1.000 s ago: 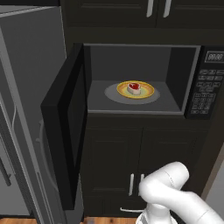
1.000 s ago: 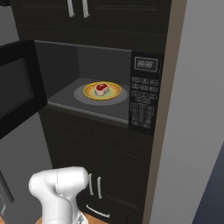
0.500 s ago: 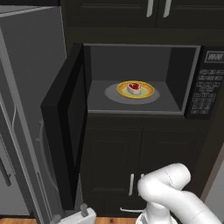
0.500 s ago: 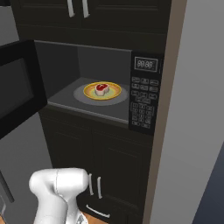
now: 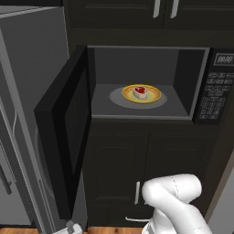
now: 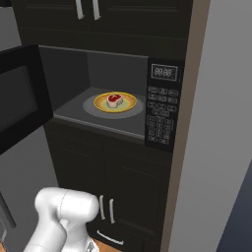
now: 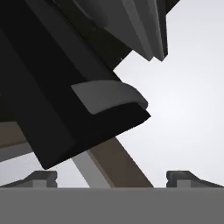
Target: Transport the steak from the fridge to the microwave and turn on the microwave.
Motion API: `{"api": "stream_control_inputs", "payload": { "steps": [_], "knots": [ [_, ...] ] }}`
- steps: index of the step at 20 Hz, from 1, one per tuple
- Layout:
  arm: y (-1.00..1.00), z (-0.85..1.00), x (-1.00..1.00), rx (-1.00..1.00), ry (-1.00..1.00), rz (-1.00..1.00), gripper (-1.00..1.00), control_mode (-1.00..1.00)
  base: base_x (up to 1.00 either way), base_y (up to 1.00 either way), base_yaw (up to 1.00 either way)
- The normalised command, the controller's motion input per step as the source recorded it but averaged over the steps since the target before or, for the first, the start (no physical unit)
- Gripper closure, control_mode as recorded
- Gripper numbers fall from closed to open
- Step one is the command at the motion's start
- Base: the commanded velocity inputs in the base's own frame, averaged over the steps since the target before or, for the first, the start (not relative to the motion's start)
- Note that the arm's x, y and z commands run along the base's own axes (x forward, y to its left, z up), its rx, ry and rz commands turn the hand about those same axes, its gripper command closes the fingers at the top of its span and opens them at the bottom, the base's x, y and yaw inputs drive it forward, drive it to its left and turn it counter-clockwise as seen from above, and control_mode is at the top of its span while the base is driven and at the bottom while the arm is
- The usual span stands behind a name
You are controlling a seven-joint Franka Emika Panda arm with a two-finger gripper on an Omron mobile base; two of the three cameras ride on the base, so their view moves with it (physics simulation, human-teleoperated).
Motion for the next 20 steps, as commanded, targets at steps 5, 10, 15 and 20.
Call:
{"api": "stream_control_inputs", "payload": {
  "steps": [5, 10, 15, 20],
  "knots": [
    [0.44, -0.33, 0.07, 0.13, 0.0, -0.03, -1.0, -1.0, 0.0, 0.0, 0.0],
    [0.42, -0.35, 0.24, 0.1, 0.0, -0.07, -1.0, -1.0, 0.0, 0.0, 0.0],
    [0.47, -0.38, 0.43, 0.07, 0.0, -0.09, -1.0, -1.0, 0.0, 0.0, 0.0],
    [0.39, -0.2, 0.44, 0.09, 0.0, -0.07, -1.0, -1.0, 0.0, 0.0, 0.0]
  ]
}}
